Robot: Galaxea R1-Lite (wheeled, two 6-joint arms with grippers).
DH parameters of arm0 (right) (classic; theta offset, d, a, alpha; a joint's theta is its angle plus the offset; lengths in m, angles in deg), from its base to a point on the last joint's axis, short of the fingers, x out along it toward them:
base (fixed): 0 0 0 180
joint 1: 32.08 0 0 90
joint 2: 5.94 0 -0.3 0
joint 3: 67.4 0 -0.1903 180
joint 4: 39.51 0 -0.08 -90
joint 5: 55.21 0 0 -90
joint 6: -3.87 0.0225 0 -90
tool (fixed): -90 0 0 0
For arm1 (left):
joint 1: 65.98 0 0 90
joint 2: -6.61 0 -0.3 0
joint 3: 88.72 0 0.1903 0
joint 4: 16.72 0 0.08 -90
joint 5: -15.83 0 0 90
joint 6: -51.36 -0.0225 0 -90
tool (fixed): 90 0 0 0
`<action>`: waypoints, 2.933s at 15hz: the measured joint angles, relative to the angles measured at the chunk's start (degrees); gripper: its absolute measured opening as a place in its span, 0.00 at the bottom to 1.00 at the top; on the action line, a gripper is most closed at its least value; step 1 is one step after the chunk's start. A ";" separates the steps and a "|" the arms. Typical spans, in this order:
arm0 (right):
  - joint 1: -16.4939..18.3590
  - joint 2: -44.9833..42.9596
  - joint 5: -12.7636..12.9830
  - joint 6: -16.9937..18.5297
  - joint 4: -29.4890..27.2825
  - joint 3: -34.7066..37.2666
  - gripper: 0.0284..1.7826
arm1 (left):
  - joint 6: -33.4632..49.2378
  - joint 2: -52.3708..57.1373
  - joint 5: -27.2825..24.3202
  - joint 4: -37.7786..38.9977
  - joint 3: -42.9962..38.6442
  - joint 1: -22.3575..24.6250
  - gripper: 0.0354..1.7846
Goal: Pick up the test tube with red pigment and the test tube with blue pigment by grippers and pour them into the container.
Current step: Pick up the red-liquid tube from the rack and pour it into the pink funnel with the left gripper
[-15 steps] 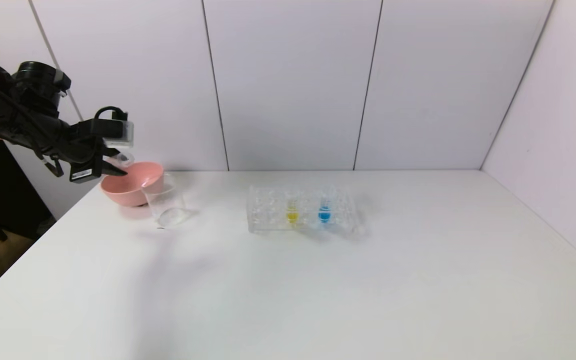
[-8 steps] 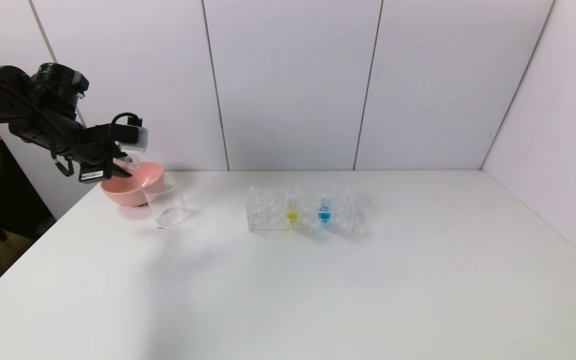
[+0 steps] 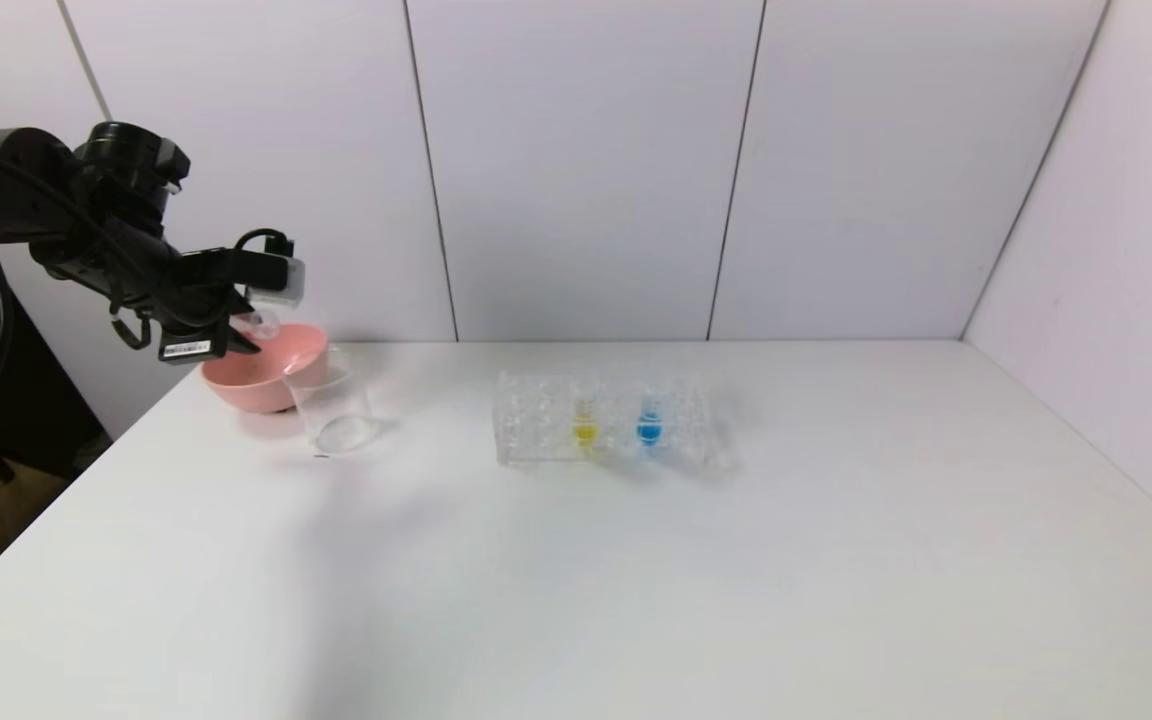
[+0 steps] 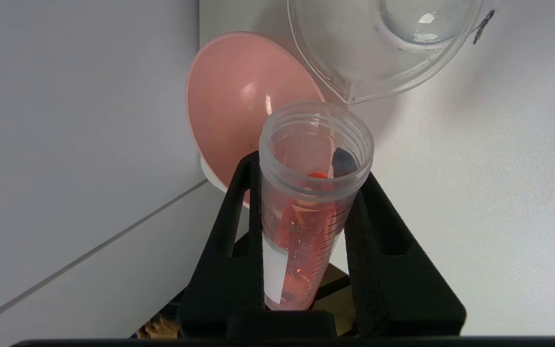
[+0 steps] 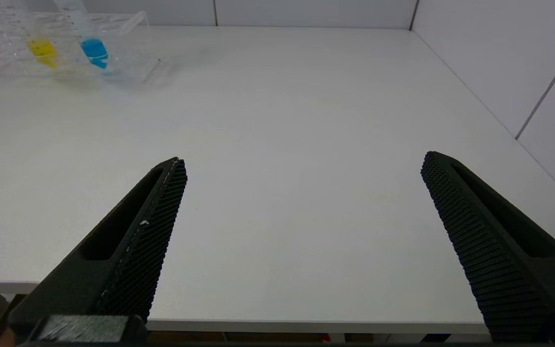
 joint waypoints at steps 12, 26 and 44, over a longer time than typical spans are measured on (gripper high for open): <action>0.00 0.00 0.00 0.02 0.00 0.00 1.00 | -1.46 -0.82 7.91 -0.02 0.00 -2.40 0.27; 0.00 0.00 0.00 0.00 0.00 0.00 1.00 | -1.46 -1.54 10.63 0.09 0.00 -3.46 0.27; 0.00 0.00 0.00 0.00 0.00 0.00 1.00 | -1.38 -1.62 13.17 0.44 0.20 -5.05 0.27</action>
